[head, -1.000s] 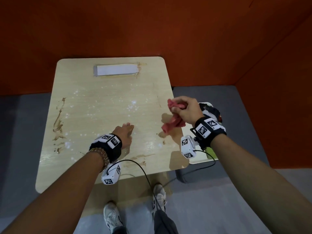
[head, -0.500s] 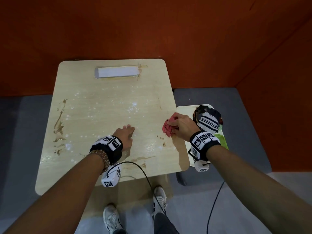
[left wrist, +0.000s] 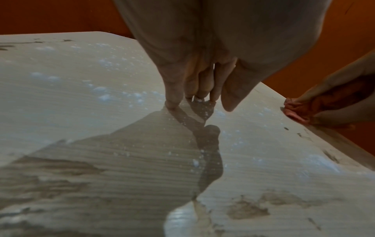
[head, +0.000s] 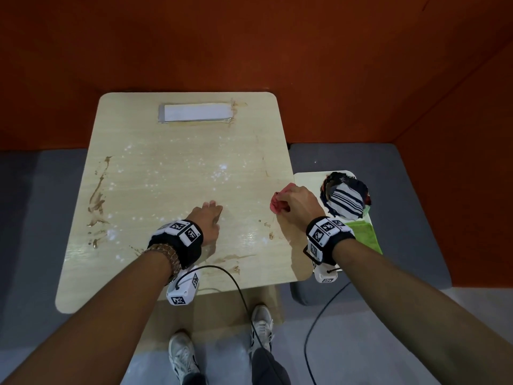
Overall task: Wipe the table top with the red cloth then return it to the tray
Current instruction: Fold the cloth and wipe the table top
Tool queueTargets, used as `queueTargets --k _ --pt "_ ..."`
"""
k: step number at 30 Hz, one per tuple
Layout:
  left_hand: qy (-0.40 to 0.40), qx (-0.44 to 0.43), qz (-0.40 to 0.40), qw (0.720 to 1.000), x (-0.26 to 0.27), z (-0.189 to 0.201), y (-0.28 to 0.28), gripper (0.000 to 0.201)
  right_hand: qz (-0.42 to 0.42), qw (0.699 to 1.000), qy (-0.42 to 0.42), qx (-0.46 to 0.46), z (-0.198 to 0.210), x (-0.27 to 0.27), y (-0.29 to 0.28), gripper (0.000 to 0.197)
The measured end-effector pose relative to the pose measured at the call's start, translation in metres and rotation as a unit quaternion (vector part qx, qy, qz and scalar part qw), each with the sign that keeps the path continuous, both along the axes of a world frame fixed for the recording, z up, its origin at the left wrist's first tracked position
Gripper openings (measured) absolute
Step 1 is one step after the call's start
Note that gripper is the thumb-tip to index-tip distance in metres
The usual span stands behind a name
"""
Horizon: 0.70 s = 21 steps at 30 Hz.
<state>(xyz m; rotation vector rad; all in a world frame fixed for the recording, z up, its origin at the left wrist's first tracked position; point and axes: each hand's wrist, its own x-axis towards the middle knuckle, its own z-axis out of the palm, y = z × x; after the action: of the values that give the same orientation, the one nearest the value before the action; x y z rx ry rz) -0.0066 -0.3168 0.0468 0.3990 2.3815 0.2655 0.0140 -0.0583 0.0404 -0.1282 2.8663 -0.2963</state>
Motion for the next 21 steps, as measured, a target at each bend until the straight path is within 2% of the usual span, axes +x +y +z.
queueTargets --k 2,5,7,9,11,13,21 --pt "0.004 -0.001 -0.002 1.0 0.0 0.001 0.0 0.05 -0.008 1.0 0.022 -0.01 0.006 -0.012 0.005 0.008" --pt "0.008 -0.006 -0.003 1.0 0.001 0.001 0.001 0.052 -0.016 0.996 0.075 -0.044 0.022 -0.038 0.015 0.025" --pt "0.009 -0.005 -0.001 1.0 0.002 0.0 0.002 0.054 0.017 0.999 0.041 -0.016 0.031 -0.053 0.017 0.035" --pt "0.006 -0.004 0.003 1.0 0.001 0.0 0.003 0.054 0.055 0.997 -0.026 0.042 0.031 -0.057 0.011 0.031" --pt "0.002 -0.011 0.0 1.0 0.001 0.001 0.003 0.053 0.065 0.994 -0.049 0.075 0.025 -0.046 0.005 0.024" --pt "0.001 -0.014 -0.003 1.0 0.002 0.001 0.005 0.056 0.049 0.996 -0.038 0.065 0.019 -0.029 0.001 0.021" --pt "-0.005 -0.019 -0.015 1.0 0.001 -0.001 0.004 0.06 0.052 0.997 -0.04 0.048 0.004 0.026 -0.008 0.026"
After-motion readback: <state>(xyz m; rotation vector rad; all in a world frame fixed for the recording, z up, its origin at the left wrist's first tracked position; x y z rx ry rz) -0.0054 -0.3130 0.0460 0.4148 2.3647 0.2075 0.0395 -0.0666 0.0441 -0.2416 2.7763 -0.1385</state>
